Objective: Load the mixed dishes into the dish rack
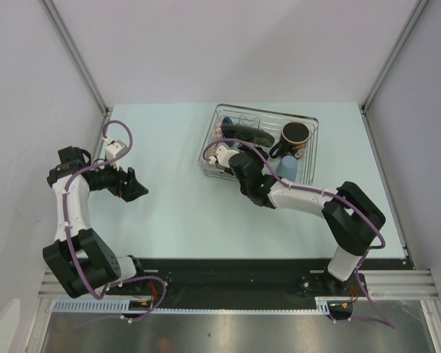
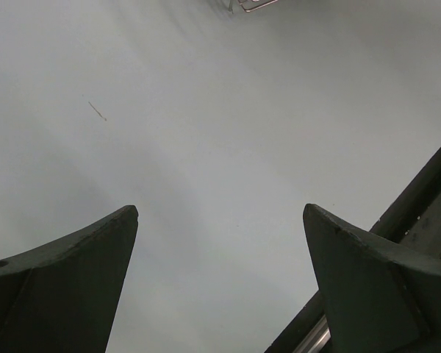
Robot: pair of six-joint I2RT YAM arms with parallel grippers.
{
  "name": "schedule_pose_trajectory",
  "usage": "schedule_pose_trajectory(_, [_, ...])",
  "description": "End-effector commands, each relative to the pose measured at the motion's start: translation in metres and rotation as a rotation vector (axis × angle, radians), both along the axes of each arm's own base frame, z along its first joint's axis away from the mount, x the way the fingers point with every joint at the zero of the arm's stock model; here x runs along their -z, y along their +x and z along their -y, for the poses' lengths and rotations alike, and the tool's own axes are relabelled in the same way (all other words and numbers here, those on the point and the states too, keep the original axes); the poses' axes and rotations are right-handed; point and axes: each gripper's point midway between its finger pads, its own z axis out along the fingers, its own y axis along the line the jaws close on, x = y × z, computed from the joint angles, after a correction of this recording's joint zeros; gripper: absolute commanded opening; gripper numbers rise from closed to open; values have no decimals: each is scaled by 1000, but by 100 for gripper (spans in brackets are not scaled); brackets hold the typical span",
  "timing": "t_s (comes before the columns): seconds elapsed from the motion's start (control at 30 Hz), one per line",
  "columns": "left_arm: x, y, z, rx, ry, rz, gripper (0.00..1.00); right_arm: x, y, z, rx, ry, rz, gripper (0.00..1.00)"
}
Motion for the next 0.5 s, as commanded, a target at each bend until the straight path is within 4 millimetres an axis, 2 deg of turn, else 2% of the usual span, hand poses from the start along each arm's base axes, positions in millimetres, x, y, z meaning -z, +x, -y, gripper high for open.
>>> schedule_pose_trajectory(0.0, [-19, 0, 5, 12, -12, 60, 100, -51, -8, 3, 56, 135, 107, 80])
schedule_pose_trajectory(0.03, [-22, 0, 5, 14, -12, 68, 100, -69, -15, 2, 50, 169, 137, 84])
schedule_pose_trajectory(0.1, [-27, -1, 7, 17, -19, 75, 100, -87, -25, 3, 58, 192, 168, 94])
schedule_pose_trajectory(0.13, [-31, 0, 7, 16, -19, 83, 100, -95, -35, -4, 42, 207, 177, 100])
schedule_pose_trajectory(0.2, [-38, -1, 9, 17, -25, 98, 100, -122, -51, 3, 65, 251, 214, 100])
schedule_pose_trajectory(0.23, [-41, -1, 9, 16, -28, 105, 100, -128, -62, -3, 58, 300, 214, 100])
schedule_pose_trajectory(0.27, [-45, -2, 11, 19, -30, 113, 100, -139, -74, 4, 63, 325, 210, 100])
schedule_pose_trajectory(0.3, [-48, -2, 12, 12, -40, 113, 100, -142, -82, 6, 70, 357, 198, 100])
schedule_pose_trajectory(0.33, [-52, -1, 13, 6, -45, 118, 100, -149, -90, 5, 87, 468, 180, 100])
schedule_pose_trajectory(0.37, [-56, -1, 14, 2, -47, 126, 100, -139, -101, 13, 102, 472, 114, 100])
schedule_pose_trajectory(0.43, [-62, -3, 16, -36, -68, 112, 100, -155, -117, 19, 84, 665, 18, 100])
schedule_pose_trajectory(0.47, [-66, 4, 12, -62, -53, 144, 100, -143, -121, 33, 153, 783, -68, 100])
